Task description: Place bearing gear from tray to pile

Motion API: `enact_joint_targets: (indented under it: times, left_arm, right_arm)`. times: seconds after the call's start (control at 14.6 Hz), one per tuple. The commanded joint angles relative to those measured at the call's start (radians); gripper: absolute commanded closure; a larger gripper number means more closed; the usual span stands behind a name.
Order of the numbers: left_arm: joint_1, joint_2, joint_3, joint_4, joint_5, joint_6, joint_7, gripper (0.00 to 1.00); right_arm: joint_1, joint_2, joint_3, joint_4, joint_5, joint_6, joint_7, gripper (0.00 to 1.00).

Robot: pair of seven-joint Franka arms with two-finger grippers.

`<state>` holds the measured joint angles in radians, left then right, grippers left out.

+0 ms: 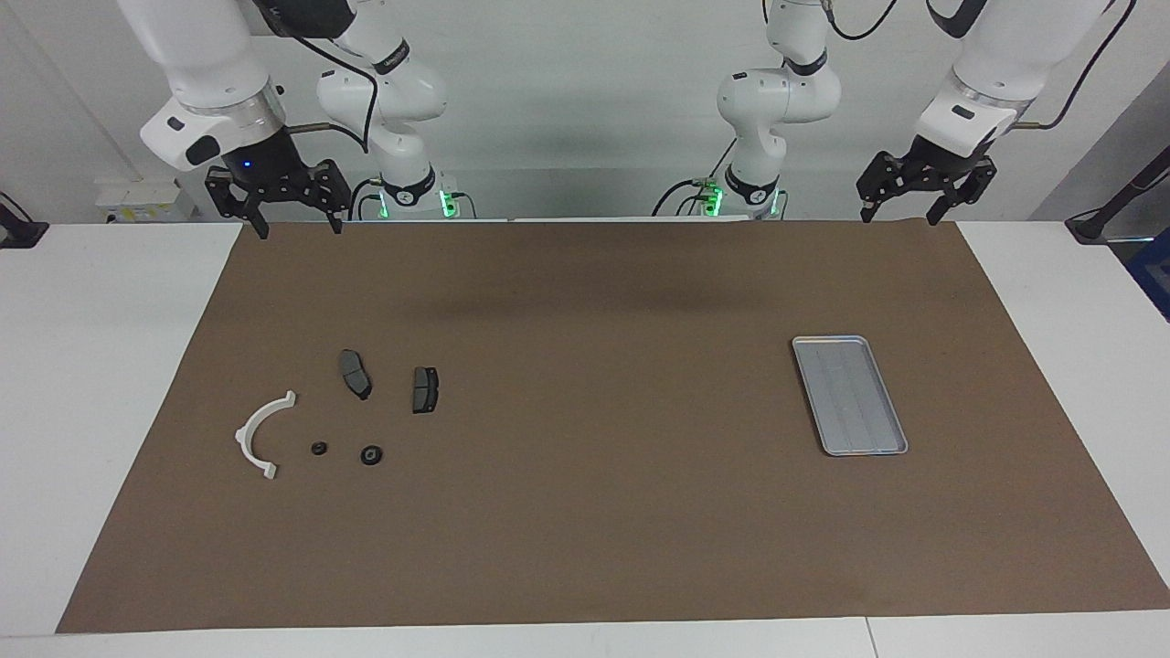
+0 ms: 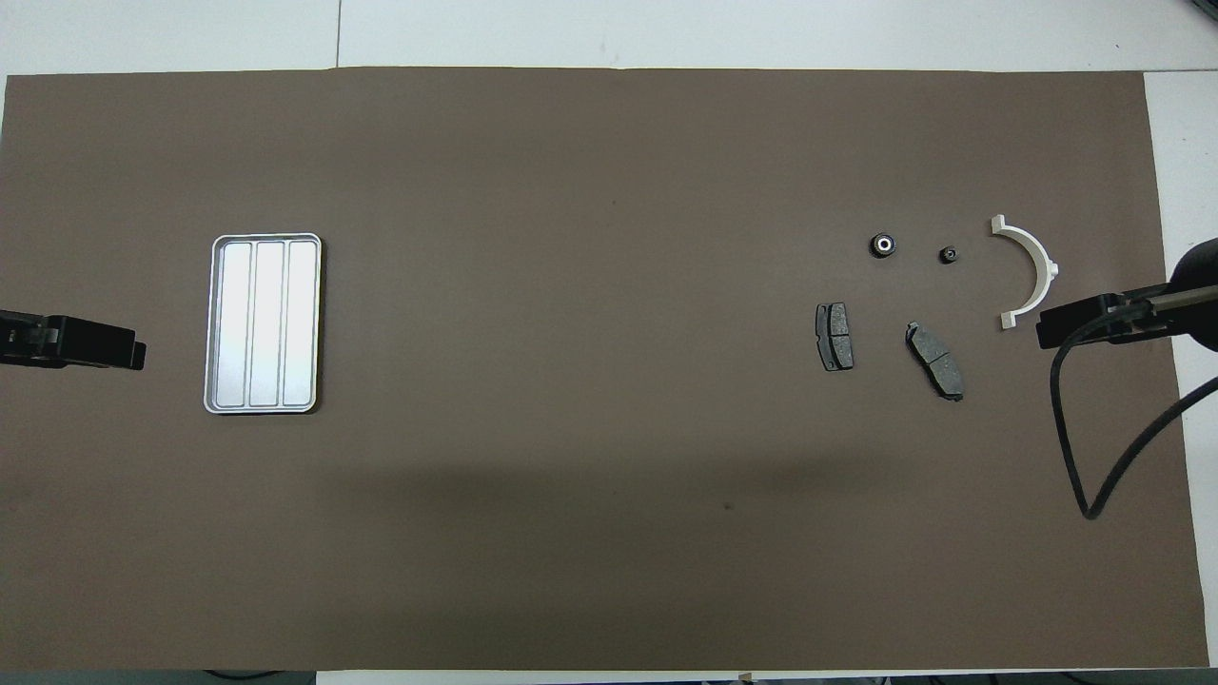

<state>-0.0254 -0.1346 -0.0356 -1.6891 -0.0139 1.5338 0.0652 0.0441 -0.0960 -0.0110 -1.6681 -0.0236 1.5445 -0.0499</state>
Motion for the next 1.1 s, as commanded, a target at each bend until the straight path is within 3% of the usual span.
enact_joint_targets:
  times: [0.0, 0.14, 1.03]
  left_arm:
    - [-0.010, 0.004, 0.009, 0.009, -0.005, -0.011, -0.002, 0.00]
    - [-0.010, 0.004, 0.009, 0.009, -0.005, -0.011, -0.002, 0.00]
    - [-0.010, 0.004, 0.009, 0.011, -0.005, -0.011, -0.002, 0.00]
  right_arm:
    - [-0.017, -0.011, 0.011, -0.018, 0.016, 0.025, -0.015, 0.00]
    - [-0.017, -0.011, 0.011, -0.022, 0.069, 0.045, -0.016, 0.00]
    - [-0.017, -0.011, 0.017, -0.022, 0.073, 0.066, -0.015, 0.00]
